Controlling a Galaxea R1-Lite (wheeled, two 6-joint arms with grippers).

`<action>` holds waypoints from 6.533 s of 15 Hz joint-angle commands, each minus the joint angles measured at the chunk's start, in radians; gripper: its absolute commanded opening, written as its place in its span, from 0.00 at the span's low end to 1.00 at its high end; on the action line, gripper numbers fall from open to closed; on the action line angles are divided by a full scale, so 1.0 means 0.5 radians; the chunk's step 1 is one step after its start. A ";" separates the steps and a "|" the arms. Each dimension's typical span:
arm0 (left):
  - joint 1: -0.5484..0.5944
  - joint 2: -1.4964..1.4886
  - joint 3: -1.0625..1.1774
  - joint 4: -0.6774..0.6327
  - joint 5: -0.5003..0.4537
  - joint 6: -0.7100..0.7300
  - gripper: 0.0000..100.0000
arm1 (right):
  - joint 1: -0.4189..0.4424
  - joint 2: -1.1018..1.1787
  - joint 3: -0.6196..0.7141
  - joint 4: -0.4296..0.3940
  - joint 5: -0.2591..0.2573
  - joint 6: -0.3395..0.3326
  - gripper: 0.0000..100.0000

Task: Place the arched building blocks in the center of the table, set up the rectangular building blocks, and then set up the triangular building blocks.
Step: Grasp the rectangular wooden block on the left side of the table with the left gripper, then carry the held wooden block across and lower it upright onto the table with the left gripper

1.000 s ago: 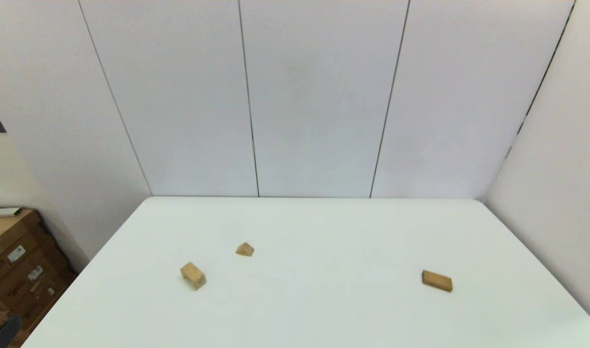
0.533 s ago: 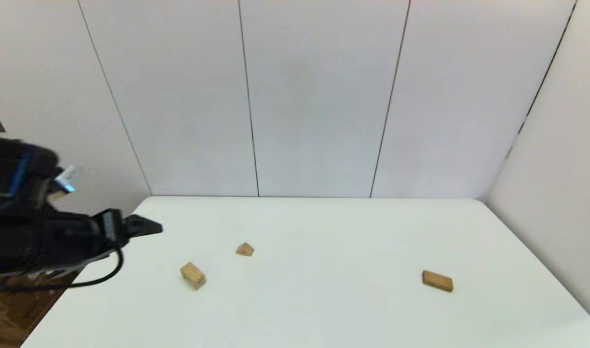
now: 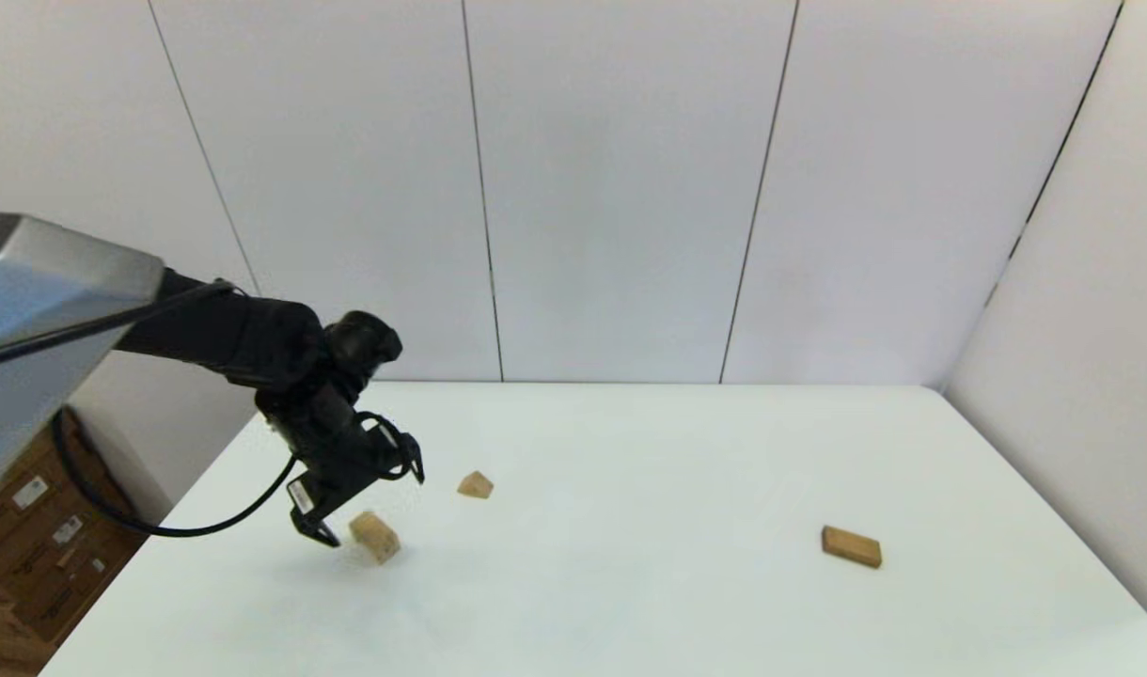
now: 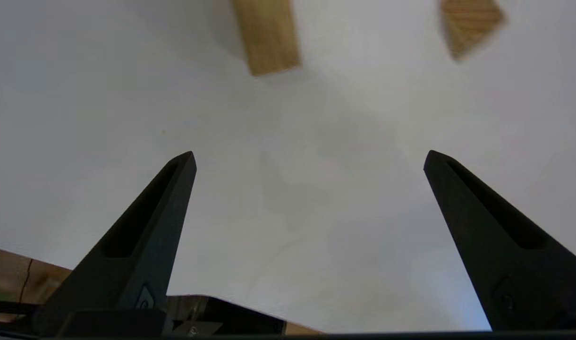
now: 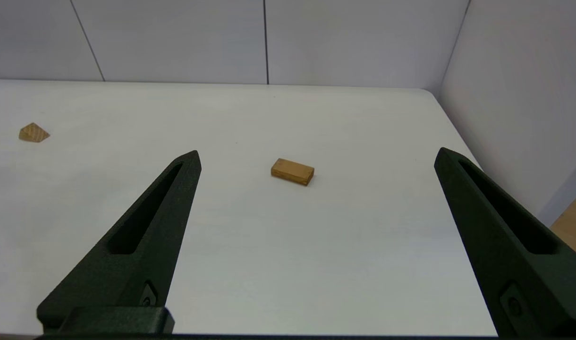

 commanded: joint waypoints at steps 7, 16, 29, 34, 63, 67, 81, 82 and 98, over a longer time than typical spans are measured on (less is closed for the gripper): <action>0.104 0.289 -0.026 -0.079 0.021 -0.042 1.00 | 0.001 -0.001 0.000 -0.001 0.001 -0.001 1.00; 0.150 0.365 -0.041 -0.251 0.129 -0.036 1.00 | 0.001 -0.001 0.000 -0.001 0.001 -0.001 1.00; 0.058 0.427 -0.069 -0.260 0.239 -0.113 1.00 | 0.004 -0.001 0.000 -0.001 0.001 -0.001 1.00; 0.043 0.461 -0.097 -0.251 0.270 -0.131 0.00 | 0.001 -0.001 0.000 -0.001 0.001 -0.001 1.00; -1.046 0.298 -0.658 0.449 -0.313 2.468 0.00 | 0.001 -0.001 0.000 -0.001 0.001 -0.001 1.00; -1.058 0.559 -1.038 0.569 -0.322 2.971 0.00 | 0.001 -0.001 0.000 -0.001 0.001 -0.001 1.00; -1.292 0.875 -1.192 0.372 -0.350 3.416 0.00 | 0.001 -0.001 0.000 -0.001 0.001 -0.001 1.00; -1.310 0.887 -1.192 0.357 -0.350 3.413 0.00 | 0.001 -0.001 0.000 -0.001 0.001 -0.001 1.00; -1.310 0.939 -1.195 0.305 -0.304 3.425 0.00 | 0.001 -0.001 0.000 -0.001 0.001 -0.001 1.00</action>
